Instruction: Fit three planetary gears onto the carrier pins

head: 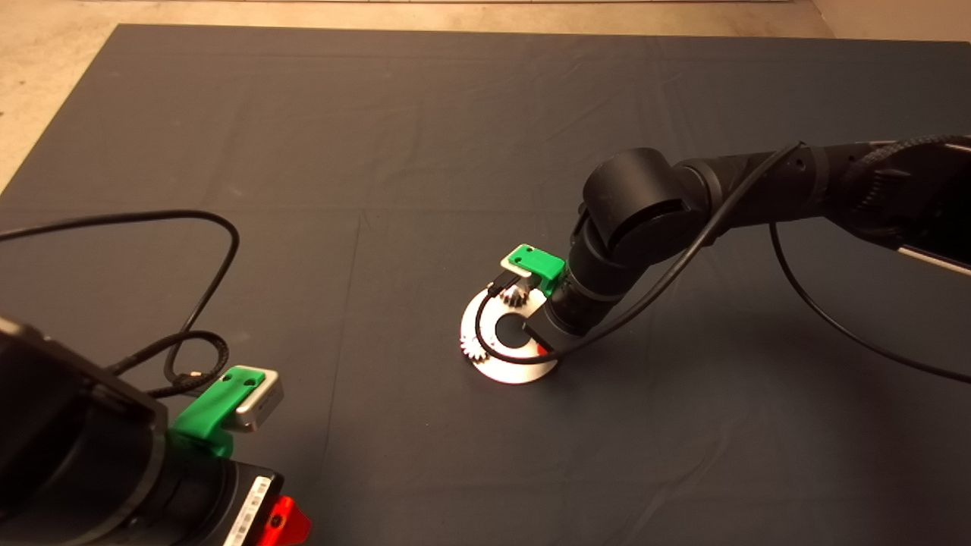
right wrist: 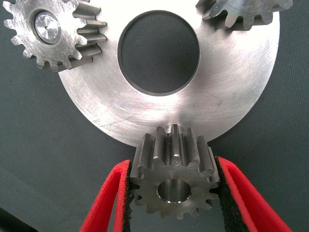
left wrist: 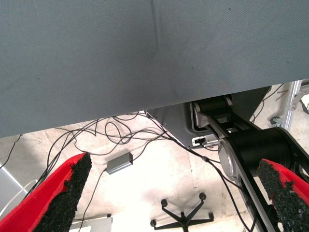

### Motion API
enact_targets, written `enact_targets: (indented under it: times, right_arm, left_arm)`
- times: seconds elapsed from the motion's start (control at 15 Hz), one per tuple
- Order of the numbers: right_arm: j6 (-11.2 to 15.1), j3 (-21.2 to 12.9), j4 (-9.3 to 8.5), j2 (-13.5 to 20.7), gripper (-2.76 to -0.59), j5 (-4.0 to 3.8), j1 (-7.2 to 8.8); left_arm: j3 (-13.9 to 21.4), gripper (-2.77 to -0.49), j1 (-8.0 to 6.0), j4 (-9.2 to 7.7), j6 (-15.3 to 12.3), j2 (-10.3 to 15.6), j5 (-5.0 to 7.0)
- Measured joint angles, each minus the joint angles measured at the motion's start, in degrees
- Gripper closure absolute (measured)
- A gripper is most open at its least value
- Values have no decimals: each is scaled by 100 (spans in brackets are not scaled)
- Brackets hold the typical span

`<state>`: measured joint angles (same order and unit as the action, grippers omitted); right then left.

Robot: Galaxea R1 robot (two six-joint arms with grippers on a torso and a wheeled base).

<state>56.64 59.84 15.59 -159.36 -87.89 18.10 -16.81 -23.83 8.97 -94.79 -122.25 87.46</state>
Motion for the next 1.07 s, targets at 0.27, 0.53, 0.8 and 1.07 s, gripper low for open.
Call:
enact_targets:
  times: [0.27, 0.53, 0.8, 1.07]
  right_arm:
    - [0, 0, 0, -1, -97, 2, 6]
    - [0, 0, 0, -2, -97, 0, 158]
    - [0, 0, 0, -23, -97, 0, 347]
    - [0, 0, 0, -65, -97, 2, 349]
  left_arm:
    - [0, -248, 0, 0, 0, 0, 0]
    - [0, -248, 0, 0, 0, 0, -1]
    - [0, -248, 0, 1, 1, 0, 0]
    - [0, -248, 0, 0, 3, 0, 0]
